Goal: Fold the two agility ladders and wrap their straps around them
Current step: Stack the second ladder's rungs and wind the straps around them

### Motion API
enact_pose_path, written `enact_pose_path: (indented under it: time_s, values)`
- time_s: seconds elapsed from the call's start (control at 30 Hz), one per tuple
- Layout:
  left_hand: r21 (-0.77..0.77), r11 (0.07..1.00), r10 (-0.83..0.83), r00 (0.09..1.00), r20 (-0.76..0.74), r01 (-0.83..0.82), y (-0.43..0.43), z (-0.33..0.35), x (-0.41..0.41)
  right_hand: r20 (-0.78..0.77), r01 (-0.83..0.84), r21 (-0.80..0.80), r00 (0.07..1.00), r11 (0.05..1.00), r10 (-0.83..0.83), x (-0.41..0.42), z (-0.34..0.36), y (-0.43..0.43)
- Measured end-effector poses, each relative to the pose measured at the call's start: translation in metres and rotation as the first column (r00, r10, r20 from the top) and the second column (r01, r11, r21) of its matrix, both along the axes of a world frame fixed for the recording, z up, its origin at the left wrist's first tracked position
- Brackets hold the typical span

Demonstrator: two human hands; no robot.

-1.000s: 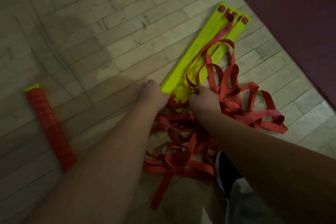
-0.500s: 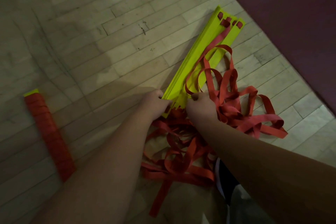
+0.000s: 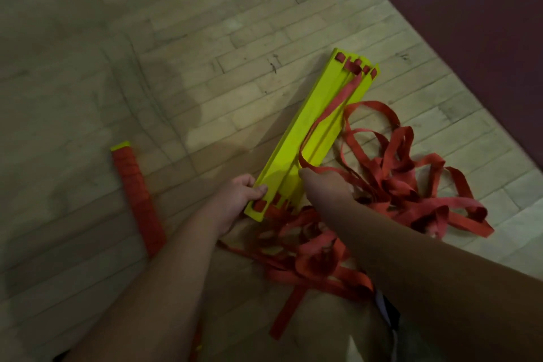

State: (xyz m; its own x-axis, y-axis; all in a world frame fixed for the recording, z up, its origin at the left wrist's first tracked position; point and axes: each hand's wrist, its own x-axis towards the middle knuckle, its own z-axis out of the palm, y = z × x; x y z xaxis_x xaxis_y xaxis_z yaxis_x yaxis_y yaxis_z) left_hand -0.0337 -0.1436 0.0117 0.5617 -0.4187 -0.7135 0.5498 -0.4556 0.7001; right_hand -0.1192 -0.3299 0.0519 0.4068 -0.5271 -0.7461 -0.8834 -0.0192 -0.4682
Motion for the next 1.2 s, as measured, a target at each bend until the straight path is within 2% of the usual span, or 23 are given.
enact_pose_path:
  time_s: [0.17, 0.27, 0.33, 0.43, 0.53, 0.63, 0.83, 1.07, 1.2]
  values:
    - [0.004, 1.000, 0.027, 0.989, 0.147, -0.028, 0.036, 0.035, -0.005, 0.036, -0.032, 0.119, 0.999, 0.992, 0.028, 0.017, 0.029, 0.043]
    - [-0.038, 0.996, 0.082, 0.987, 0.138, -0.078, 0.054, 0.065, -0.016, 0.092, -0.034, 0.117, 0.995, 0.993, 0.023, 0.022, 0.047, 0.064]
    - [-0.062, 0.991, 0.121, 0.987, 0.109, -0.115, 0.065, 0.083, -0.025, 0.120, 0.021, 0.177, 0.992, 0.984, -0.043, 0.021, 0.063, 0.078]
    - [-0.010, 0.993, 0.120, 0.982, 0.145, -0.120, 0.080, 0.107, -0.037, 0.140, 0.043, 0.265, 0.987, 0.963, -0.083, 0.018, 0.083, 0.100]
    - [0.069, 0.991, 0.094, 0.970, 0.225, -0.113, 0.096, 0.128, -0.052, 0.161, -0.005, 0.319, 0.986, 0.948, -0.049, 0.017, 0.092, 0.115]
    - [0.091, 0.986, 0.114, 0.968, 0.225, -0.137, 0.108, 0.147, -0.073, 0.180, -0.041, 0.387, 0.983, 0.921, -0.032, 0.012, 0.108, 0.126]
    - [0.164, 0.979, 0.050, 0.923, 0.382, -0.121, 0.113, 0.180, -0.115, 0.216, -0.096, 0.323, 0.976, 0.941, 0.026, 0.003, 0.145, 0.136]
    - [0.103, 0.975, 0.122, 0.862, 0.491, -0.196, 0.116, 0.232, -0.146, 0.233, -0.168, 0.250, 0.966, 0.954, 0.109, -0.007, 0.211, 0.148]
    - [0.213, 0.955, 0.022, 0.766, 0.643, -0.206, 0.120, 0.254, -0.153, 0.343, -0.162, 0.278, 0.937, 0.947, 0.060, -0.013, 0.240, 0.154]
